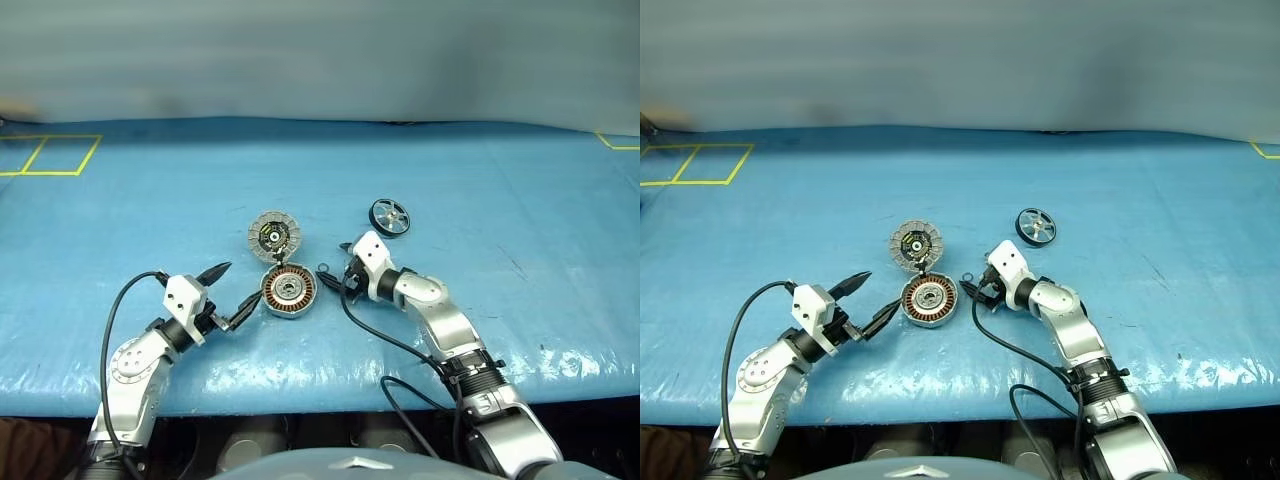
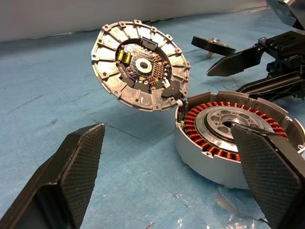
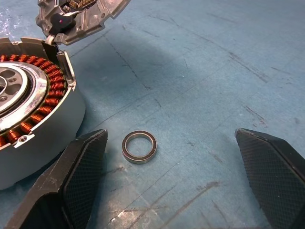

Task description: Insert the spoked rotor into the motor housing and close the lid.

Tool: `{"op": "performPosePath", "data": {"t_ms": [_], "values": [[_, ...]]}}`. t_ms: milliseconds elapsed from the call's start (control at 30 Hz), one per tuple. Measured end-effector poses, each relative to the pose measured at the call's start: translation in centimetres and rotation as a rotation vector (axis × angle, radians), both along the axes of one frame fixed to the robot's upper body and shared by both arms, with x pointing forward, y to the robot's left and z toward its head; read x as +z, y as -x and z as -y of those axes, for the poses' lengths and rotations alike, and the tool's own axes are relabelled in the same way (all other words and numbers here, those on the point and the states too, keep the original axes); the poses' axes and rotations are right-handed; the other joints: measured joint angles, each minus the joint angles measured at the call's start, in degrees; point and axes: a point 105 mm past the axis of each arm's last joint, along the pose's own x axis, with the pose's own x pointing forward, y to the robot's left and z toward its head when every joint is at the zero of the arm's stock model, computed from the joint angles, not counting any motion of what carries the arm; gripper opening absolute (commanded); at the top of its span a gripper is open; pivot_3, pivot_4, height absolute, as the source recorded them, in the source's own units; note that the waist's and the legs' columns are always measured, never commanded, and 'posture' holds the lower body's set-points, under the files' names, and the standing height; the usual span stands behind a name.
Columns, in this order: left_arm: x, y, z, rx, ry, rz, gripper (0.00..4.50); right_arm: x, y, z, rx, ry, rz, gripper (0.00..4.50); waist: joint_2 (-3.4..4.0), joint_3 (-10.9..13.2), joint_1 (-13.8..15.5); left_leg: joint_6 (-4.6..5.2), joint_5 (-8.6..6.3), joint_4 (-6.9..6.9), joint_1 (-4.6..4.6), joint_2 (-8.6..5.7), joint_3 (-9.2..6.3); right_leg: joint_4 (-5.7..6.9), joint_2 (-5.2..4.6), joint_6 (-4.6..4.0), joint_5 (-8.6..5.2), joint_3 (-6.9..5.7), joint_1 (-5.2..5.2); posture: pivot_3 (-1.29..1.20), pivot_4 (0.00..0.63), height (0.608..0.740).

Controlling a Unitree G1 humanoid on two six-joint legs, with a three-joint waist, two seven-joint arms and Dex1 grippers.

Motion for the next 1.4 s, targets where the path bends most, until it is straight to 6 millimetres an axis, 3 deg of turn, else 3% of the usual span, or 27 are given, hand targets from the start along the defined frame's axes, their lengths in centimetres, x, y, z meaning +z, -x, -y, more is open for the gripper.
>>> {"op": "performPosePath", "data": {"t_ms": [100,433,733,867,1000,1167,1400], "values": [[0.0,0.0,0.0,0.003,0.0,0.001,4.5,-0.4,0.2,-0.5,0.017,0.0,-0.016,3.96,0.0,0.0,0.0,-0.01,-0.01,-0.01,0.0,0.0,0.0,0.0,0.0,-0.01,-0.01,0.0,-0.01,0.0,0.15,0.74],[0.0,0.0,0.0,0.004,0.0,0.0,4.5,-0.6,0.2,-0.2,0.006,0.0,-0.036,0.67,0.0,0.0,0.0,0.0,-0.01,-0.01,0.04,0.01,-0.01,0.01,0.01,-0.01,-0.01,0.0,0.03,0.0,0.15,0.74],[-0.3,0.7,0.1,-0.03,0.014,-0.01,4.5,0.4,1.5,0.8,0.014,-0.032,-0.031,0.66,0.01,0.0,0.3,0.04,-0.04,-0.02,0.01,0.0,0.0,-0.02,0.0,0.0,-0.02,0.02,0.0,0.0,0.15,0.74],[-0.4,1.1,0.1,-0.051,0.012,-0.014,4.5,3.3,2.3,-0.6,0.1,-0.09,0.037,0.66,0.0,0.1,0.0,0.03,-0.05,-0.05,0.01,0.06,0.01,-0.01,0.0,0.19,-0.19,0.0,-0.02,0.0,0.15,0.74],[-0.5,1.3,0.2,-0.061,0.01,-0.018,4.5,4.8,3.5,-2.5,0.221,-0.103,0.05,0.66,-0.01,0.1,0.0,0.04,-0.07,-0.05,0.01,0.06,0.01,-0.02,0.0,0.21,-0.21,-0.01,-0.01,0.0,0.15,0.74],[-0.5,1.4,0.3,-0.073,0.009,-0.016,4.5,3.8,5.4,-4.9,0.362,-0.072,-0.019,0.66,-0.02,0.1,0.1,0.07,-0.1,-0.05,0.01,0.05,0.02,-0.04,-0.01,0.12,-0.16,-0.01,-0.01,0.0,0.15,0.74],[-0.5,1.9,0.4,-0.102,0.027,-0.023,4.5,2.7,5.3,-5.9,0.368,-0.049,-0.049,0.66,-0.03,0.1,0.1,0.06,-0.11,-0.05,0.01,0.06,0.02,-0.04,0.0,0.04,-0.11,-0.02,-0.02,0.0,0.15,0.74]]}}
